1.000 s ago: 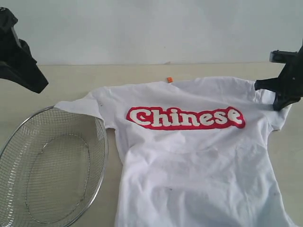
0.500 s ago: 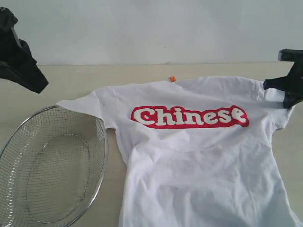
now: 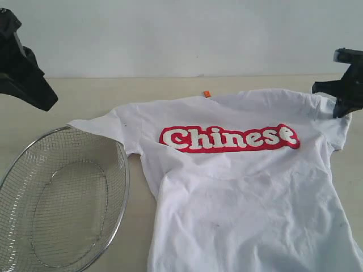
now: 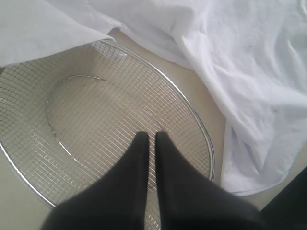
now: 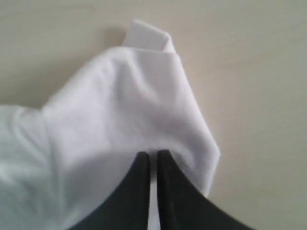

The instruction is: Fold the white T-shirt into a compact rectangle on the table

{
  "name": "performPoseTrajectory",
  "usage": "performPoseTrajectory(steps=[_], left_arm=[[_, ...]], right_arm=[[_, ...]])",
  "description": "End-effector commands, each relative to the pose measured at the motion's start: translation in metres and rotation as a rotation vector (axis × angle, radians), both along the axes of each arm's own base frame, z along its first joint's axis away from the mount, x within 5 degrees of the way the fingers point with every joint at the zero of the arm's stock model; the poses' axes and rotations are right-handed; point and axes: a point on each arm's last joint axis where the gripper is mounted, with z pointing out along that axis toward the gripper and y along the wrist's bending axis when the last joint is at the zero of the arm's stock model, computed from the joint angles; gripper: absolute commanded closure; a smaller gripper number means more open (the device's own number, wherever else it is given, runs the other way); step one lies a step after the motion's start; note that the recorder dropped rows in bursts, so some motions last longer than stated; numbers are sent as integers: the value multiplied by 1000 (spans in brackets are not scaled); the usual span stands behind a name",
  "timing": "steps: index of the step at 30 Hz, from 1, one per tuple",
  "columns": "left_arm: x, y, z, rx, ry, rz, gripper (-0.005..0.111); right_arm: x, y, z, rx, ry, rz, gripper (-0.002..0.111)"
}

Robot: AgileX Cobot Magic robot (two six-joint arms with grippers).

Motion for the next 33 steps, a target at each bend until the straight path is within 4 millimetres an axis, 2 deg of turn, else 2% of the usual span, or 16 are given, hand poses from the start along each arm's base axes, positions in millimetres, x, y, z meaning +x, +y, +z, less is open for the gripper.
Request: performPoseTrajectory(steps=[1,6,9,16,17,18,19,20,21,22,23,24,26,28,30,33], left_arm=[[0,-1,2,-22,-18,15,102],[11,-4,3,-67,-106,44,102],[27,-9,-8,-77,-122,48,102],[88,-28,-67,-16,-19,4,102],[107,-33,-79,-9,-27,-8,102],[114,-35,-82,-10,-34,-5,102],[132,-40,-89,-13,-46,-1,102],[139,-43,-92,-13,-48,-1,102],[152,-47,-99,-14,-48,-2,102],[157,-48,-101,-14,-49,0,102],[169,-48,-109,-18,-42,23,102],[173,-48,-112,-24,-37,32,102],[187,-42,-128,-15,13,45,102],[192,-36,-138,-6,40,56,102],[196,-30,-147,-1,60,71,102],[199,-28,-156,4,68,74,102]], right_arm=[[5,6,37,100,-110,-36,108],[2,20,84,203,-228,19,108],[-4,34,105,299,-244,90,108],[-14,73,130,346,-211,213,108],[-20,86,132,349,-218,226,108],[-24,92,133,343,-229,227,108],[-36,107,119,349,-202,247,108],[-42,114,113,349,-187,267,108],[-57,128,92,350,-156,286,108],[-64,131,84,346,-150,279,108],[-81,138,63,354,-139,247,108],[-88,142,56,366,-137,239,108],[-121,150,35,416,-109,272,108],[-142,152,29,414,-115,258,108],[-154,153,32,412,-121,267,108],[-158,154,41,403,-152,288,108]])
